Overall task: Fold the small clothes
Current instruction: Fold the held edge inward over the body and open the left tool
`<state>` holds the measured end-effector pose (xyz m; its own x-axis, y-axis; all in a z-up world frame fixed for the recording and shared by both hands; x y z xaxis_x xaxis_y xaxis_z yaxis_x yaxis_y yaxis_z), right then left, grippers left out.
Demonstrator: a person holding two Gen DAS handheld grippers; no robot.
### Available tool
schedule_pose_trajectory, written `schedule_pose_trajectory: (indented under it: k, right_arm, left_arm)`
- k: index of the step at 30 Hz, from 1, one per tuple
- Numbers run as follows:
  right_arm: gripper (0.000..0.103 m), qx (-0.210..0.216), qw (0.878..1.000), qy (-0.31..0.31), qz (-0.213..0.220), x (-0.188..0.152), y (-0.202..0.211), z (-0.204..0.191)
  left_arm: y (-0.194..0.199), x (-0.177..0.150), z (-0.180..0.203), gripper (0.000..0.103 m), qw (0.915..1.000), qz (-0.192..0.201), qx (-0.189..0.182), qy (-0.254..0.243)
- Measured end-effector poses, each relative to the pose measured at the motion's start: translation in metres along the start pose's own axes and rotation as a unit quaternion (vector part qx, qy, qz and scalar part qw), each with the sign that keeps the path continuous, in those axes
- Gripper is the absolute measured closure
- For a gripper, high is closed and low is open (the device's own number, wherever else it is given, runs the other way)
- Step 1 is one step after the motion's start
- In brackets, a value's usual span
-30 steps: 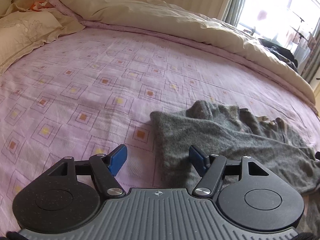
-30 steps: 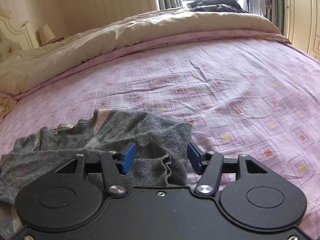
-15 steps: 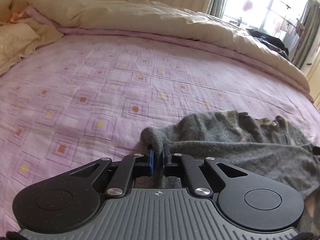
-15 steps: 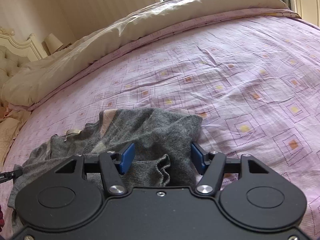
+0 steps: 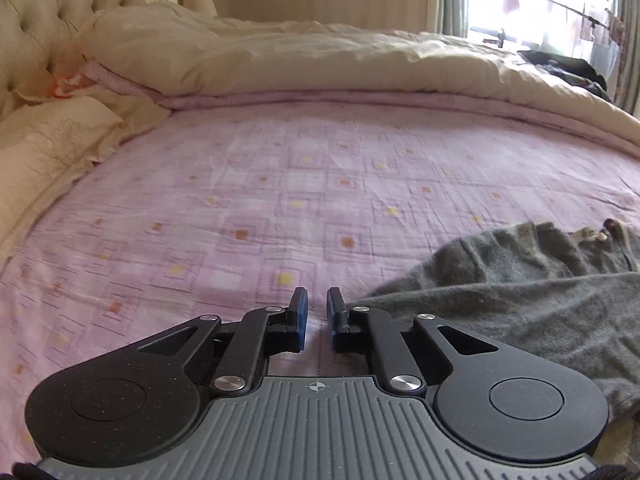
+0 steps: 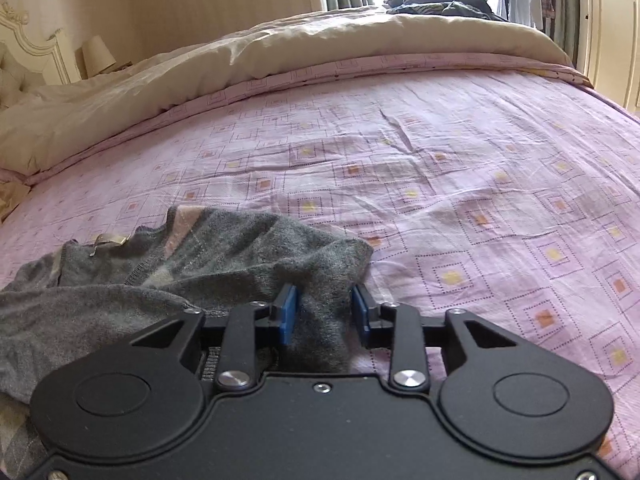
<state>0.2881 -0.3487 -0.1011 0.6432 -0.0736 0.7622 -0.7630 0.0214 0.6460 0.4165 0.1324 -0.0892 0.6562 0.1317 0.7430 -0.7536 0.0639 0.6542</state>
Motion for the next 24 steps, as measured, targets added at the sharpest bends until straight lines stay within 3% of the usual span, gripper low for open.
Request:
schedule_pose_trajectory:
  k: [1,2,4,9,14,20,22,24]
  right_arm:
    - [0.051,0.002,1.0,0.001,0.009,0.0,0.007,-0.001]
    - [0.048,0.003,1.0,0.003,0.018,0.001,0.015,-0.003]
    - [0.038,0.008,0.999,0.008,0.03,0.001,0.03,-0.008]
    - [0.033,0.029,0.998,0.019,0.046,-0.008,0.066,-0.03]
    - [0.031,0.045,0.996,0.053,0.054,-0.026,0.087,-0.06]
    - [0.031,0.057,0.995,0.073,0.042,-0.047,0.091,-0.083]
    - [0.031,0.057,0.995,0.072,0.034,-0.054,0.09,-0.084]
    - [0.031,0.054,0.996,0.069,0.026,-0.063,0.09,-0.081]
  left_arm:
    - [0.014,0.001,-0.002,0.086,0.9998,0.014,-0.011,0.009]
    - [0.027,-0.001,-0.003,0.071,0.9993,0.024,-0.023,0.018]
    - [0.055,-0.01,-0.002,0.06,0.9983,0.038,-0.04,0.022]
    - [0.092,-0.055,0.018,0.059,0.9974,0.027,-0.055,-0.037]
    - [0.09,-0.094,0.038,0.055,0.9937,0.002,-0.052,-0.099]
    - [0.069,-0.096,0.022,0.055,0.9996,-0.009,-0.027,-0.005]
    - [0.062,-0.094,0.008,0.053,0.9995,-0.014,-0.002,0.03]
    - [0.061,-0.096,-0.012,0.052,0.9969,-0.014,-0.016,0.075]
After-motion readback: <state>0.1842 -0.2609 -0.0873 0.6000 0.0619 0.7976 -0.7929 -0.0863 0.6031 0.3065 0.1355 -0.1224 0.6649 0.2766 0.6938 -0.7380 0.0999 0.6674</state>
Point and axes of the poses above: each gripper's, at about its wrist camera, not at the fingertips, and y roughly against the way its jaws point, z to its right, x to its top, the point moved 2 cm from there along -y, roughly the way its jaws point, and after that the axes turned 13 degrees about y, right-handed, at the moved point
